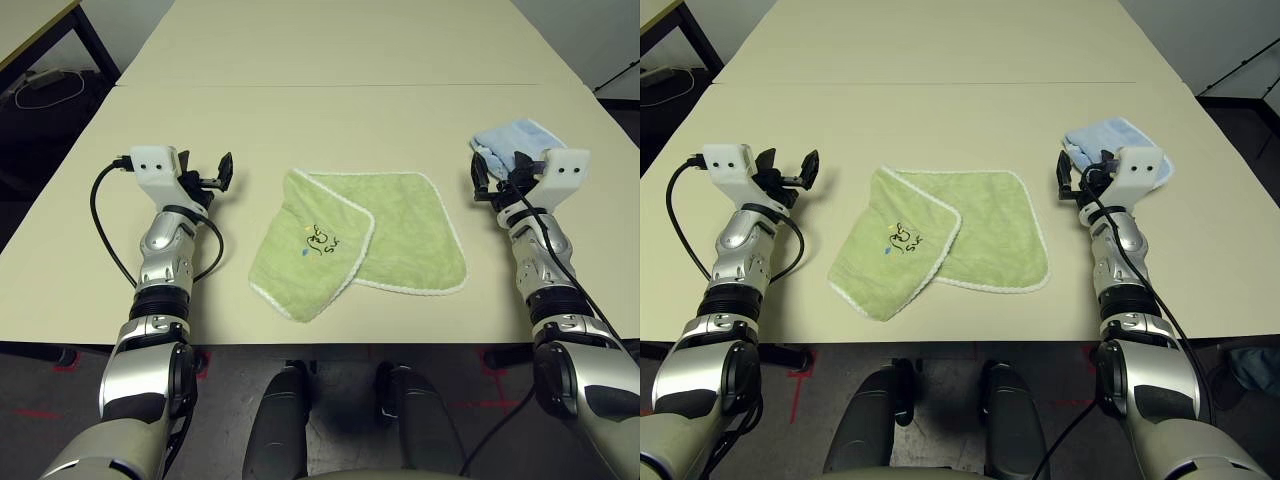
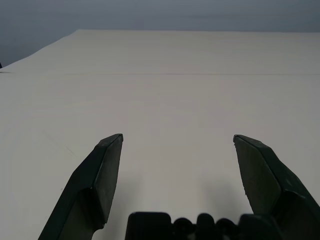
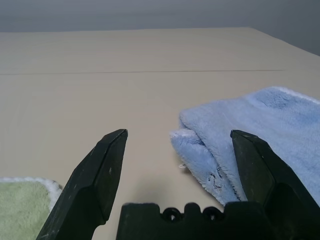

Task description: Fold the towel and set it aside.

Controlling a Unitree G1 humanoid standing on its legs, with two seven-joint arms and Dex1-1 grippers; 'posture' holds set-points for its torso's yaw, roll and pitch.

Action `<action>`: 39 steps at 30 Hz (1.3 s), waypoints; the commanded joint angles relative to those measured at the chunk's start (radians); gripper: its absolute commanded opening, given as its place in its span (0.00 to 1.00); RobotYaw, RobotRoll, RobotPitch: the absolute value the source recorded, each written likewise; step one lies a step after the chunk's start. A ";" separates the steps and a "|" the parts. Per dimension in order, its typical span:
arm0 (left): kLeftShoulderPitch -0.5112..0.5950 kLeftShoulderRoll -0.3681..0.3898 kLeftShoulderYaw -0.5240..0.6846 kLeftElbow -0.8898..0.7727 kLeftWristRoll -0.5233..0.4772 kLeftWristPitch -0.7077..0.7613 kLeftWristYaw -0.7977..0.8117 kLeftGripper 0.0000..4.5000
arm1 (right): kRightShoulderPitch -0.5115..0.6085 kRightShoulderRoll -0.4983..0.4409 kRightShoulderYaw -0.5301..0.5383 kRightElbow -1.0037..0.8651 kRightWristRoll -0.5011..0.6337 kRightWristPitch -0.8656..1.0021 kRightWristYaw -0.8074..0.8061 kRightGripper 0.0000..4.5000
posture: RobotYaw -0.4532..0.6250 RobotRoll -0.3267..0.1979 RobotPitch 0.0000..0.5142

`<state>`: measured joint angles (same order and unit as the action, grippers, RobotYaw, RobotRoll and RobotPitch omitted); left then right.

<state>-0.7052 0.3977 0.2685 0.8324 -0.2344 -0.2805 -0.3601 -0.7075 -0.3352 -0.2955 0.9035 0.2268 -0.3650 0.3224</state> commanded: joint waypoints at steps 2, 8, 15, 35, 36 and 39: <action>0.017 0.000 0.001 -0.008 0.003 -0.003 -0.010 1.00 | 0.004 -0.006 -0.003 -0.012 0.006 0.005 0.008 1.00 | 0.41 0.62 0.30; 0.016 0.019 -0.007 -0.022 -0.018 0.022 -0.106 1.00 | 0.002 -0.008 0.004 -0.006 0.001 0.008 0.023 1.00 | 0.42 0.62 0.30; 0.027 0.048 0.000 -0.060 -0.073 0.079 -0.270 1.00 | -0.006 -0.012 0.015 0.007 -0.006 0.012 0.063 1.00 | 0.43 0.62 0.30; -0.001 0.191 -0.171 -0.046 -0.024 0.162 -0.826 1.00 | -0.080 -0.042 0.045 0.072 -0.034 0.043 0.172 1.00 | 0.47 0.62 0.34; -0.006 0.193 -0.176 -0.043 -0.017 0.156 -0.831 1.00 | -0.085 -0.045 0.052 0.077 -0.036 0.054 0.195 1.00 | 0.47 0.62 0.34; -0.012 0.195 -0.188 -0.042 -0.005 0.159 -0.843 1.00 | -0.102 -0.052 0.070 0.090 -0.032 0.091 0.264 1.00 | 0.47 0.62 0.35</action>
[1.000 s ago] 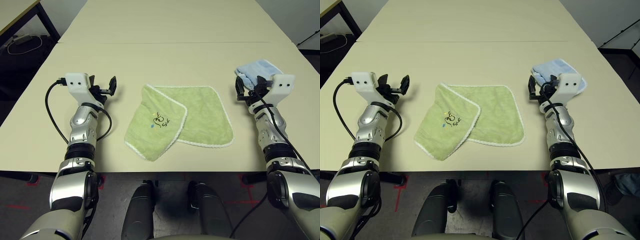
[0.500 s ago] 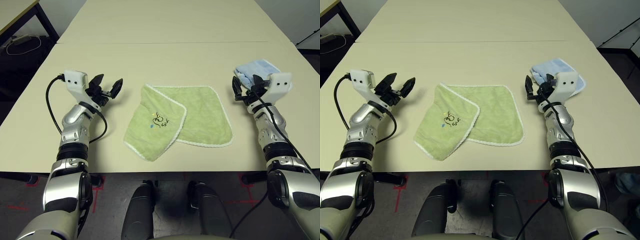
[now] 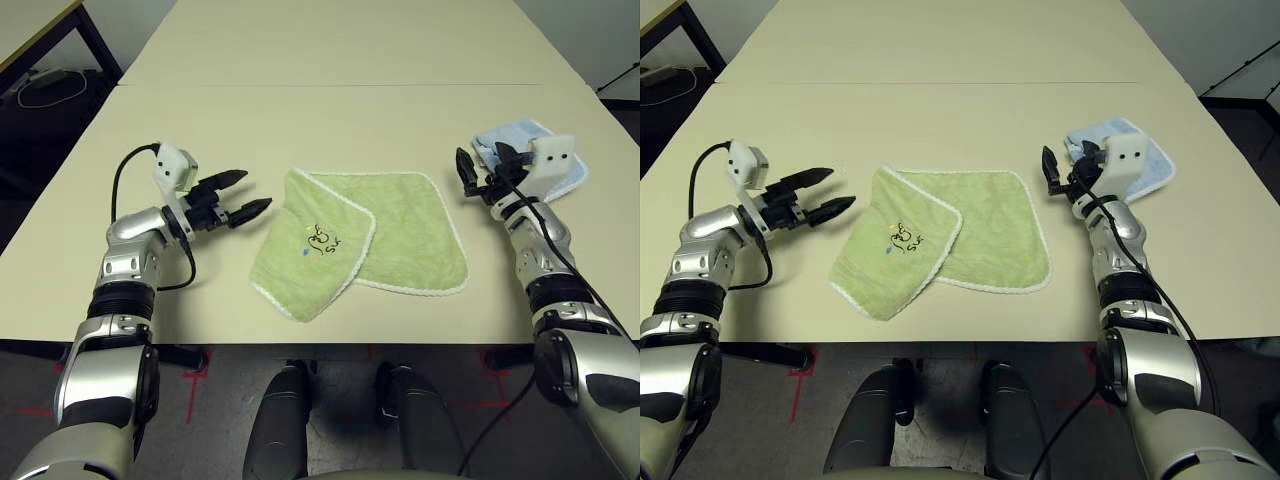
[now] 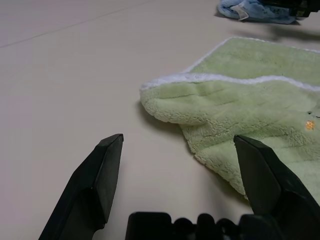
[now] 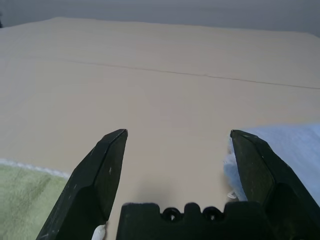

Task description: Fold the towel and set it aside.

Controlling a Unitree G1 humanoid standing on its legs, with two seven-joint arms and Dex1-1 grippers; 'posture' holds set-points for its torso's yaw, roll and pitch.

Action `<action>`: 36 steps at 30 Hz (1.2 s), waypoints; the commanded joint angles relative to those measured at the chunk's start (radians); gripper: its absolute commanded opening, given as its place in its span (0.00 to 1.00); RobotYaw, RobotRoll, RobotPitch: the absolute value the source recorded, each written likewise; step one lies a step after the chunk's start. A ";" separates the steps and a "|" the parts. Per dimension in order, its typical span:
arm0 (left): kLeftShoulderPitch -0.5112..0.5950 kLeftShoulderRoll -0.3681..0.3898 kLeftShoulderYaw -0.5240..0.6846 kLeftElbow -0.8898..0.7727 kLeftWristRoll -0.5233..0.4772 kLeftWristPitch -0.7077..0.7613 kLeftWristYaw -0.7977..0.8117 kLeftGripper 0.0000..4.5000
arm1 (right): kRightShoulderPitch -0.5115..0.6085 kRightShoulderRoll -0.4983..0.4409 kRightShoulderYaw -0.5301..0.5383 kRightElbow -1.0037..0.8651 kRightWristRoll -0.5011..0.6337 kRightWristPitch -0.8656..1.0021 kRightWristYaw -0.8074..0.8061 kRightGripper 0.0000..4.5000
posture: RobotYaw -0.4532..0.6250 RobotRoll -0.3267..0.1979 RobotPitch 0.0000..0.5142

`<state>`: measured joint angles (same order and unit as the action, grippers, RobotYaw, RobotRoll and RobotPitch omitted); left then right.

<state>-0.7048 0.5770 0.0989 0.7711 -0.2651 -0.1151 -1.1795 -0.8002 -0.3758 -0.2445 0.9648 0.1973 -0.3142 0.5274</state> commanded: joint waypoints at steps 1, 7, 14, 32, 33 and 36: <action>-0.012 0.017 -0.024 0.017 0.031 -0.007 -0.030 1.00 | -0.021 -0.015 0.021 0.035 0.004 0.067 0.086 1.00 | 0.47 0.62 0.34; -0.009 0.018 -0.028 -0.016 0.024 0.019 -0.048 1.00 | -0.108 -0.067 0.068 0.109 -0.032 0.219 0.187 1.00 | 0.48 0.62 0.35; 0.006 0.021 -0.025 -0.074 0.008 0.066 -0.056 1.00 | -0.210 -0.112 0.157 0.195 -0.116 0.381 0.271 1.00 | 0.50 0.62 0.35; 0.077 0.009 -0.029 -0.218 -0.007 0.132 -0.014 1.00 | -0.287 -0.109 0.241 0.291 -0.247 0.448 0.315 1.00 | 0.53 0.62 0.36; 0.076 0.009 -0.030 -0.220 -0.007 0.134 -0.013 1.00 | -0.291 -0.107 0.245 0.294 -0.251 0.453 0.321 1.00 | 0.53 0.62 0.36; 0.078 0.006 -0.032 -0.231 -0.008 0.141 -0.012 1.00 | -0.302 -0.099 0.254 0.303 -0.258 0.488 0.351 1.00 | 0.53 0.62 0.36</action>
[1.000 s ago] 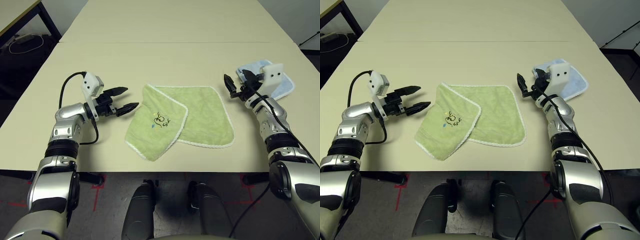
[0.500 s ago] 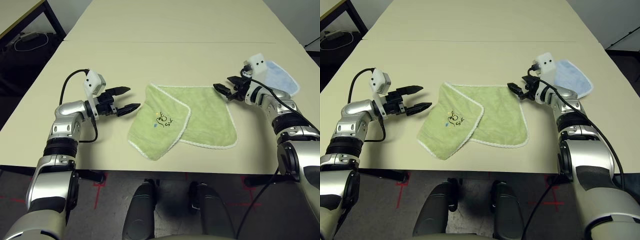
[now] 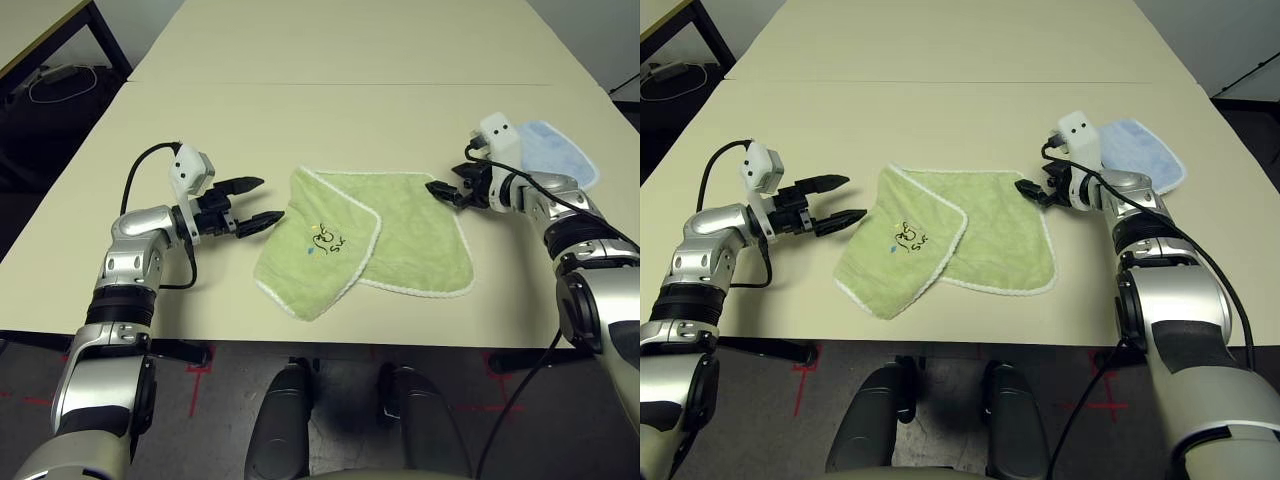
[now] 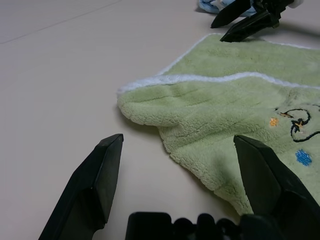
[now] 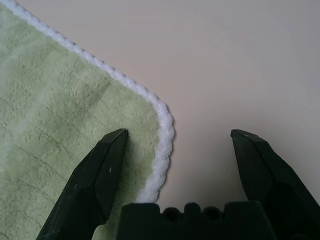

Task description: Fold the towel and set it aside.

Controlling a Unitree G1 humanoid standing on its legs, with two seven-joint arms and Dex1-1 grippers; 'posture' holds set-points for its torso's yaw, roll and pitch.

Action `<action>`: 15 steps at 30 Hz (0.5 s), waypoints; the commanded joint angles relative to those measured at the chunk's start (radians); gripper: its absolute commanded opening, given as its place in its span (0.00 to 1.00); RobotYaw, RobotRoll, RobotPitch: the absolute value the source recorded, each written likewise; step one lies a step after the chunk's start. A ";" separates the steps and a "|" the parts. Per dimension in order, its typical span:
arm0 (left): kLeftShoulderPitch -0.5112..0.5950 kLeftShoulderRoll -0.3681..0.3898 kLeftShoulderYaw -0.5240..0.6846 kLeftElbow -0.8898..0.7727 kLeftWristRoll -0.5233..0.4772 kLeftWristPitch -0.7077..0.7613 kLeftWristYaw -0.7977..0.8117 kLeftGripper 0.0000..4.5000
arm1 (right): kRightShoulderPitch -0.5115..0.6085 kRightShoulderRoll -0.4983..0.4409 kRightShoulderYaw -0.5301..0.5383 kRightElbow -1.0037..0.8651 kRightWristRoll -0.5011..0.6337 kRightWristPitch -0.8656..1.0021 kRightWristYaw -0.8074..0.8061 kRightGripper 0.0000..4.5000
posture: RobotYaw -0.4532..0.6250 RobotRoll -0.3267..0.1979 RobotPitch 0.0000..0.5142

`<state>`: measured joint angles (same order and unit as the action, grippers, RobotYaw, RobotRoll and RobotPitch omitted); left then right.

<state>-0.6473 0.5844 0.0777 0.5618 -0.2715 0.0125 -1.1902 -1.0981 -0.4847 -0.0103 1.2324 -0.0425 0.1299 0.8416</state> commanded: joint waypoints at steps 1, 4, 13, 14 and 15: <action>0.021 -0.002 -0.012 -0.025 -0.002 0.016 -0.001 1.00 | -0.009 0.010 0.022 0.038 -0.020 0.061 0.050 1.00 | 0.53 0.62 0.36; 0.023 -0.003 -0.013 -0.035 -0.004 0.023 -0.001 1.00 | -0.022 0.010 0.032 0.044 -0.025 0.109 0.105 0.86 | 0.53 0.62 0.36; 0.033 0.000 -0.013 -0.058 -0.006 0.042 -0.003 1.00 | -0.037 -0.002 0.024 0.040 -0.017 0.144 0.142 0.12 | 0.53 0.62 0.35; 0.034 0.000 -0.014 -0.059 -0.006 0.043 -0.003 1.00 | -0.036 -0.003 0.021 0.040 -0.015 0.145 0.140 0.02 | 0.53 0.62 0.35; 0.034 0.000 -0.014 -0.060 -0.006 0.045 -0.003 1.00 | -0.035 -0.007 0.020 0.038 -0.014 0.145 0.143 0.00 | 0.53 0.62 0.35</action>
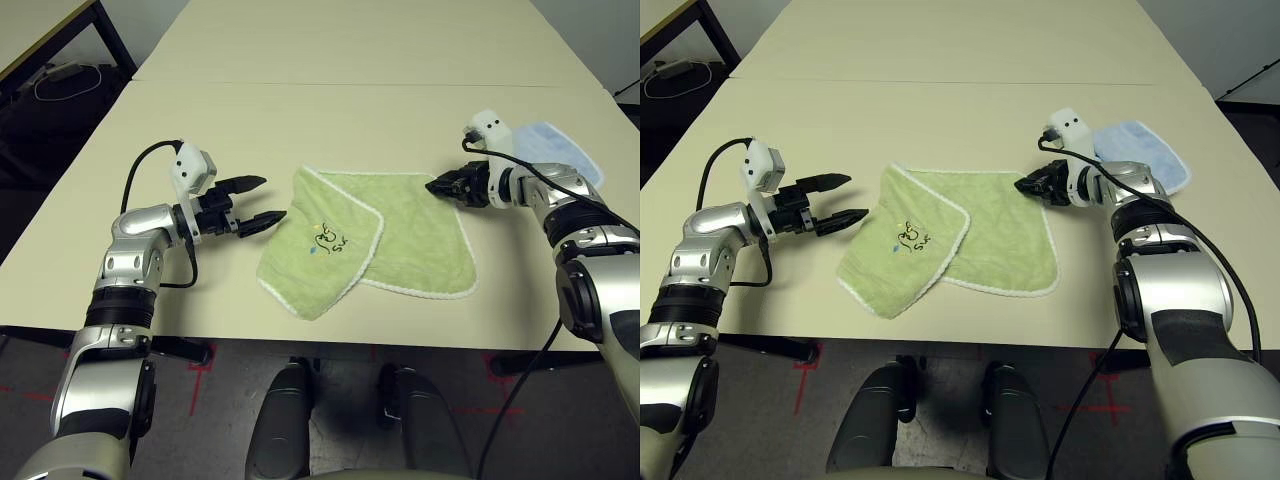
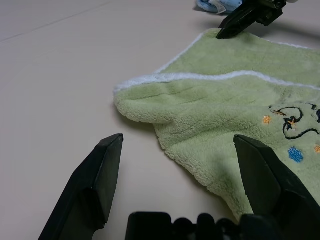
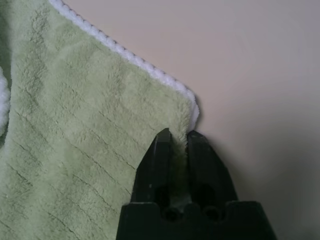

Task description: Fold the towel and set it aside.

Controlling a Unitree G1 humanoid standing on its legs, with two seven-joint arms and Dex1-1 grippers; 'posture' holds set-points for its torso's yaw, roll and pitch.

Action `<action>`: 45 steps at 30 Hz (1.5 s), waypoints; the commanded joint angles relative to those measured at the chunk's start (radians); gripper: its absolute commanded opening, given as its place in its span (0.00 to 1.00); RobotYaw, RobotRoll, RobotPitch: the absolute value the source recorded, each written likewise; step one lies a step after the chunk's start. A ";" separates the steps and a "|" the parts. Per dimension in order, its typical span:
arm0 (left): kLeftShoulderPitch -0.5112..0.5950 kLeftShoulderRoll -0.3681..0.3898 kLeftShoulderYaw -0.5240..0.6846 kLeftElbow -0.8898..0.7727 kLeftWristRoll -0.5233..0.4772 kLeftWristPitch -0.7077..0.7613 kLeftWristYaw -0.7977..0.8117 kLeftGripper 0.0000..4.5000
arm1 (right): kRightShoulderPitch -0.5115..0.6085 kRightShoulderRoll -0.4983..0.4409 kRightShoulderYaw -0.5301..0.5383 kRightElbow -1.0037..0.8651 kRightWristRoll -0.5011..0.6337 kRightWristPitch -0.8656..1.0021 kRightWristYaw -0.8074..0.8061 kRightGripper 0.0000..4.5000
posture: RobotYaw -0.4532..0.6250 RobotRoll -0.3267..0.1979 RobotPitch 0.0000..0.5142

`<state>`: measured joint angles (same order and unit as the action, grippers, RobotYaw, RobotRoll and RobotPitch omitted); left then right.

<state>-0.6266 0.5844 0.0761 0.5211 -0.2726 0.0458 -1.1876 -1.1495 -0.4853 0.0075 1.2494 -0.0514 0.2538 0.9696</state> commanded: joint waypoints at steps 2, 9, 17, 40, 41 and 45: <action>0.012 -0.002 -0.013 -0.020 -0.005 0.014 -0.006 1.00 | 0.018 -0.014 -0.004 0.017 0.000 0.019 0.017 0.00 | 0.52 0.62 0.35; 0.015 -0.013 -0.019 -0.028 -0.005 0.017 0.000 1.00 | 0.038 -0.024 -0.086 -0.033 0.083 -0.153 0.081 0.00 | 0.51 0.62 0.34; 0.007 -0.030 -0.026 -0.023 0.000 0.022 0.011 1.00 | 0.058 0.006 -0.161 -0.088 0.162 -0.300 0.074 0.00 | 0.50 0.62 0.33; -0.084 -0.062 -0.056 0.084 0.031 0.005 0.043 1.00 | -0.136 0.055 -0.196 -0.069 0.172 -0.857 -0.141 0.00 | 0.48 0.62 0.30; -0.086 -0.063 -0.056 0.087 0.032 0.004 0.043 1.00 | -0.143 0.055 -0.199 -0.072 0.176 -0.878 -0.135 0.00 | 0.48 0.62 0.30; -0.089 -0.065 -0.060 0.094 0.031 0.002 0.038 1.00 | -0.181 0.049 -0.205 -0.078 0.194 -0.946 -0.110 0.00 | 0.47 0.62 0.31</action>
<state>-0.7122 0.5235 0.0275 0.6053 -0.2530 0.0551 -1.1465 -1.3121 -0.4247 -0.1769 1.1788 0.1252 -0.6564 0.8435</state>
